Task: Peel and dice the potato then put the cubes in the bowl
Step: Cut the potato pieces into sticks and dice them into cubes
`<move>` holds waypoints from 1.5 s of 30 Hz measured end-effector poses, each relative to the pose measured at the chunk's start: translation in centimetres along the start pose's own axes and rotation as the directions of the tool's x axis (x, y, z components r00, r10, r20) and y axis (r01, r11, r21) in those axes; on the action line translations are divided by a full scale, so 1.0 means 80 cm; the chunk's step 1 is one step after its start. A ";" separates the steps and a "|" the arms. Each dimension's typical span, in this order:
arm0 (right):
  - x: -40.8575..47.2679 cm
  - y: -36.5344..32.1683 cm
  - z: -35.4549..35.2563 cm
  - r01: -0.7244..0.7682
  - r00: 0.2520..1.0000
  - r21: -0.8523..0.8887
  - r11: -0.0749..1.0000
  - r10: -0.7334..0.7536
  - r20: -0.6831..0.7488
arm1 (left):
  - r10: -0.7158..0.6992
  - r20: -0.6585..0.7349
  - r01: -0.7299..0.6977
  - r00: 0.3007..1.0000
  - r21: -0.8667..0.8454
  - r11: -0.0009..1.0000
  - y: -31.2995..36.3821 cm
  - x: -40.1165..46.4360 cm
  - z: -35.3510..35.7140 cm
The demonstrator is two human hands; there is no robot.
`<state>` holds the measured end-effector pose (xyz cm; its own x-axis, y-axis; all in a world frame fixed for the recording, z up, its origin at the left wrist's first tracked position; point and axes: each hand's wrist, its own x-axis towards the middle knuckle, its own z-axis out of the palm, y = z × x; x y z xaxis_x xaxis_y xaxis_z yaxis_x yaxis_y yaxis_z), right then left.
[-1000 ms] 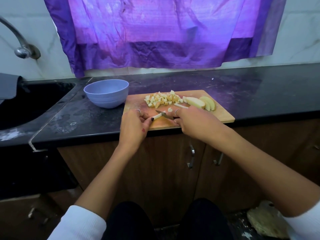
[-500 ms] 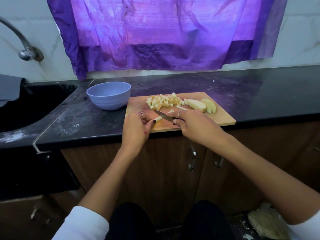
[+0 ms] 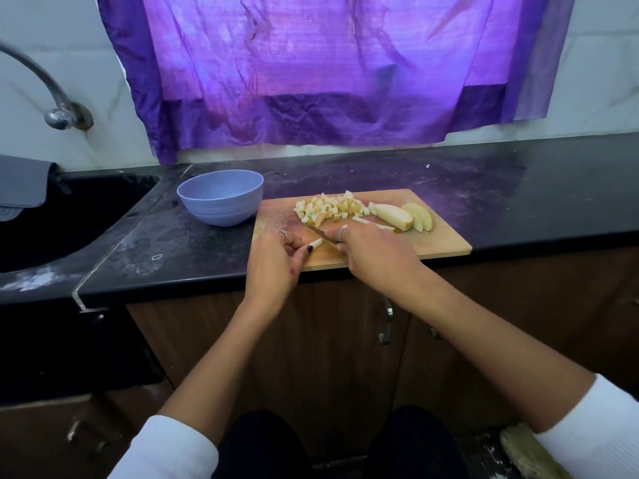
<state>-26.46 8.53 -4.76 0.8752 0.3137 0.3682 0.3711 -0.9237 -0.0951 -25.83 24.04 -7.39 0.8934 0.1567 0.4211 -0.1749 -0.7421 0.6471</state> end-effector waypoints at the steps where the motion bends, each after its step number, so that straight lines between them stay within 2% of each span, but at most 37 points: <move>1: -0.001 0.001 -0.002 -0.022 1.000 0.027 0.999 0.022 -0.013 | 0.002 0.005 -0.002 1.000 0.001 1.000 0.000 0.000 0.000; 3: -0.005 0.002 -0.005 -0.056 0.998 0.132 0.990 0.060 -0.026 | -0.005 0.015 0.005 1.000 0.001 1.000 0.000 0.001 -0.001; 6: -0.013 0.002 -0.007 -0.015 0.998 0.217 0.976 0.027 -0.048 | -0.008 0.011 0.008 1.000 0.005 1.000 0.000 0.001 -0.001; 16: 0.000 -0.006 0.004 0.013 1.000 0.125 0.992 -0.015 0.009 | 0.017 0.015 -0.016 1.000 -0.048 0.999 0.004 -0.003 -0.003; 21: -0.001 -0.004 0.007 0.006 1.000 0.077 0.997 -0.008 0.020 | -0.004 -0.013 0.004 1.000 -0.023 1.000 0.004 -0.003 0.000; 23: -0.006 0.002 0.005 -0.041 0.999 0.118 0.992 0.040 0.012 | -0.016 -0.024 0.016 1.000 -0.004 1.000 0.005 -0.003 0.001; 27: -0.012 0.008 -0.004 -0.121 0.992 0.329 0.936 0.124 0.013 | -0.016 0.001 0.016 1.000 0.030 0.999 0.002 -0.002 0.000; 31: -0.017 0.001 -0.008 -0.085 0.996 0.303 0.949 0.070 0.058 | 0.002 0.017 -0.003 1.000 0.068 0.998 -0.001 -0.003 -0.003; 37: -0.018 -0.008 -0.002 -0.111 0.992 0.277 0.954 0.092 0.081 | -0.012 -0.038 0.013 0.999 0.038 0.999 -0.006 -0.002 -0.005; 45: -0.010 -0.013 0.003 -0.110 0.990 0.286 0.952 0.078 0.120 | 0.020 -0.027 -0.020 0.999 -0.014 1.000 -0.005 -0.001 -0.008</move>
<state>-27.44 9.28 -5.19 0.9325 0.2644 0.2461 0.3457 -0.8508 -0.3957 -26.12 24.74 -7.30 0.8784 0.1592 0.4507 -0.1988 -0.7357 0.6475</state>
